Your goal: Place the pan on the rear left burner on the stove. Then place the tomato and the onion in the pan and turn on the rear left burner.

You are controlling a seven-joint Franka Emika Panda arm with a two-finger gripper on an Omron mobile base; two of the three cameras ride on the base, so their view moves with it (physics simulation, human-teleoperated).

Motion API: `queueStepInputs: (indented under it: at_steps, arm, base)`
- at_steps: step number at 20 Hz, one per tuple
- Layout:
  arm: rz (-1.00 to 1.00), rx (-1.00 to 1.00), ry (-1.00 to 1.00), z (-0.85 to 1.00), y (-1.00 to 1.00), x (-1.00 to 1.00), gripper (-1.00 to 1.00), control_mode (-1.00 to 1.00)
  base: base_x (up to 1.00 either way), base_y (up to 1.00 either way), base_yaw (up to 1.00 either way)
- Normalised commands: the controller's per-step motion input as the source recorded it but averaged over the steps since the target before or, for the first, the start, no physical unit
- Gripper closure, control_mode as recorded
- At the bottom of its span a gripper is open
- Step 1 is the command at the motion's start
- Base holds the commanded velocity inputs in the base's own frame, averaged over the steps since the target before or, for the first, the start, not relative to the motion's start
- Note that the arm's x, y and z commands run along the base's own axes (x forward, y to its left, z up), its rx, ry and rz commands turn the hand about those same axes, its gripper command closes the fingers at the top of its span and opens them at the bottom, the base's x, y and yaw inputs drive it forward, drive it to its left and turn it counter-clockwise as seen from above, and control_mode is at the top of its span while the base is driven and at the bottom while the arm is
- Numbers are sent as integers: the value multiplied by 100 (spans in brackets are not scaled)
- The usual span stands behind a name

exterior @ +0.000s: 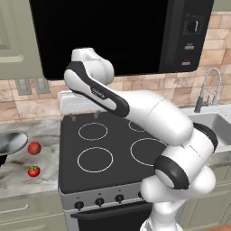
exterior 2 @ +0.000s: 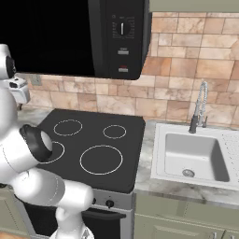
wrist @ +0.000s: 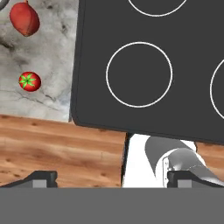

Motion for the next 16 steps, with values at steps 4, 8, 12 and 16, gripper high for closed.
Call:
queueStepInputs:
  at_steps: [4, 8, 12, 16]
  arm:
    - [0, 0, 0, -7, 52, -3, -100, -100]
    - [0, 0, 0, -6, 50, -3, -100, -100]
    - [0, 0, 1, -7, 53, 0, -100, -100]
    - [0, 0, 1, -8, 53, 0, -100, -100]
  base:
    - [0, 0, 0]
    - [0, 0, 0]
    - [0, 0, 0]
    - [0, 0, 0]
